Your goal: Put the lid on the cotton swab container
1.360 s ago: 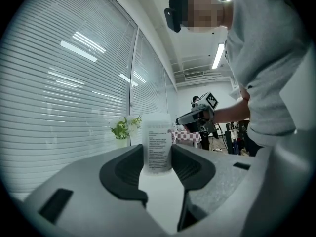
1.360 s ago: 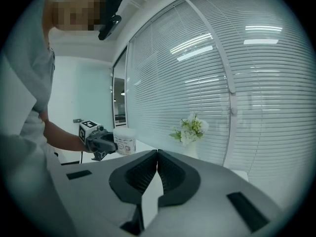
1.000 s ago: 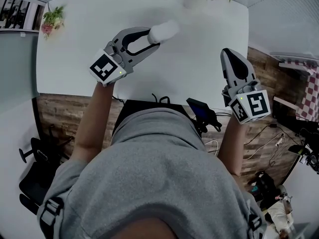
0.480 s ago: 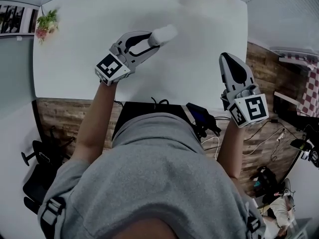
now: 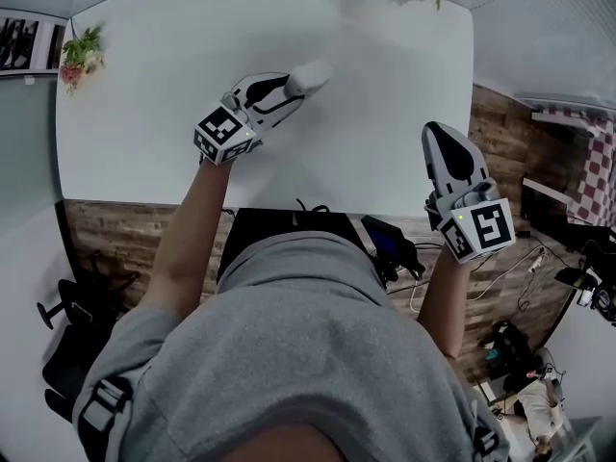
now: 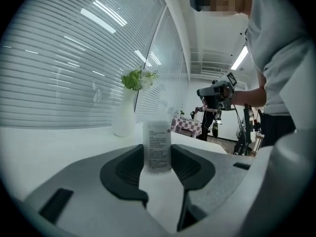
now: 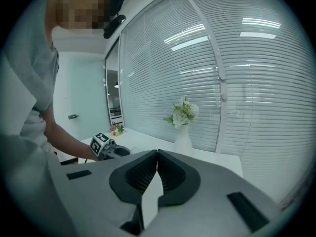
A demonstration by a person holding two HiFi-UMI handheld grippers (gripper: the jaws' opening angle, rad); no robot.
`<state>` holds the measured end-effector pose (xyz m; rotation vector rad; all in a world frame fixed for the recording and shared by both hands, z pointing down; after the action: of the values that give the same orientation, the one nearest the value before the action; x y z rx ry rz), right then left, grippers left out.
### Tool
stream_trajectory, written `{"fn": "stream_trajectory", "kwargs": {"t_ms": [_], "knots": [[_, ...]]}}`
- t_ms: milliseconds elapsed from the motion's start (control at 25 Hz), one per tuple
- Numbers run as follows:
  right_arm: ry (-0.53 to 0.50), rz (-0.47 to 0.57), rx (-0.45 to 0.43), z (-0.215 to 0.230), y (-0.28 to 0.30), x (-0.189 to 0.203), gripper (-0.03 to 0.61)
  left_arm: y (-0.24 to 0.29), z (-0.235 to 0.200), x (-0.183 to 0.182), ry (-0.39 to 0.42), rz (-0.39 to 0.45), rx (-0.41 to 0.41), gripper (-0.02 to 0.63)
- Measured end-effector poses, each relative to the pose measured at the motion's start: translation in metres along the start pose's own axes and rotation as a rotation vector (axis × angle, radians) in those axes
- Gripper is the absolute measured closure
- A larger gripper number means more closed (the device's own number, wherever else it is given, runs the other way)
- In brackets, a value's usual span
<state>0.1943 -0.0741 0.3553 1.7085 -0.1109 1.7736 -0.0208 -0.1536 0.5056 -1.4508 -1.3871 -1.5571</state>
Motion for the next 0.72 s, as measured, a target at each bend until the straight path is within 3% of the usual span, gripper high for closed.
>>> {"fn": "stream_trajectory", "kwargs": {"t_ms": [280, 720], "knots": [[0.012, -0.012, -0.014, -0.002, 0.003, 0.003, 0.554, 0.010, -0.010, 0.022, -0.036, -0.057, -0.010, 0.442], [0.013, -0.011, -0.030, -0.003, 0.011, 0.004, 0.554, 0.016, -0.007, 0.034, -0.018, -0.096, 0.000, 0.442]]}}
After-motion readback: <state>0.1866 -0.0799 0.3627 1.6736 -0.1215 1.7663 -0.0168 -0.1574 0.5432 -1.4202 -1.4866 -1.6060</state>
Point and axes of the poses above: the fingertips, and each gripper's own axes: y forward along the fingers, z to its right, x out of its underside, the point moved 3 cm from there along -y, backward along the fingers, and after that the axes turned 3 degrees about y, right-handed, at the moved point
